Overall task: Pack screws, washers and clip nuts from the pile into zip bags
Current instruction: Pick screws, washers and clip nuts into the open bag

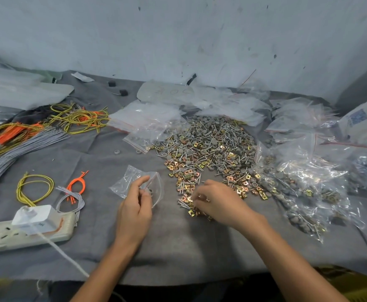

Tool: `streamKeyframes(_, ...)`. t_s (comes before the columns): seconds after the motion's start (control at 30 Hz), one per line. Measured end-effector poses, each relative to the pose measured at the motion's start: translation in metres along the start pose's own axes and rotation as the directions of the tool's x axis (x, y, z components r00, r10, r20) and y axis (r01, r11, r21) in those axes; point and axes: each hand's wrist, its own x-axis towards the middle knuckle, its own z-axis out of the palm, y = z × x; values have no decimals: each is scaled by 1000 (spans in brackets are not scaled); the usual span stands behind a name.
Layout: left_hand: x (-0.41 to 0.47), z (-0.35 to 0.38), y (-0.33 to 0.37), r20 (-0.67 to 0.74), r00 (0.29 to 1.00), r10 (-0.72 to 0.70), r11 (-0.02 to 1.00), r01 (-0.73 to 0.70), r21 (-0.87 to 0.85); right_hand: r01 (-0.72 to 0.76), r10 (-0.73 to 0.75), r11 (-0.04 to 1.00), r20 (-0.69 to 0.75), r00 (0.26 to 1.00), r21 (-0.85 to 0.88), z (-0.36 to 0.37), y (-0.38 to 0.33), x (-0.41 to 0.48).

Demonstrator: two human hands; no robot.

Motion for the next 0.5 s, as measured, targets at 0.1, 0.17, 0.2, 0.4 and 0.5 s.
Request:
streamKeyframes(0.1,1,0,-1,-7,1000,-6,1000,6,-1,17,-18,999,-20,1000,-44,3,-6,9)
streamKeyframes(0.17,1,1,-2,-8,1000,-6,1000,6,1,-8,3,998,-70,998,-67,1,-7,16)
streamKeyframes(0.2,1,1,-2,-7,1000,-4,1000,4,1,-21,14,996,-78,997,-85,0,-7,19)
streamKeyframes(0.4,2,1,-4,-11,1000,6,1000,-6,-5,8,-3,991,34,999,-134,-4,-13,29)
streamKeyframes(0.5,2,1,-4,-11,1000,4,1000,-4,-18,35,-19,979,80,997,-202,-5,-15,28)
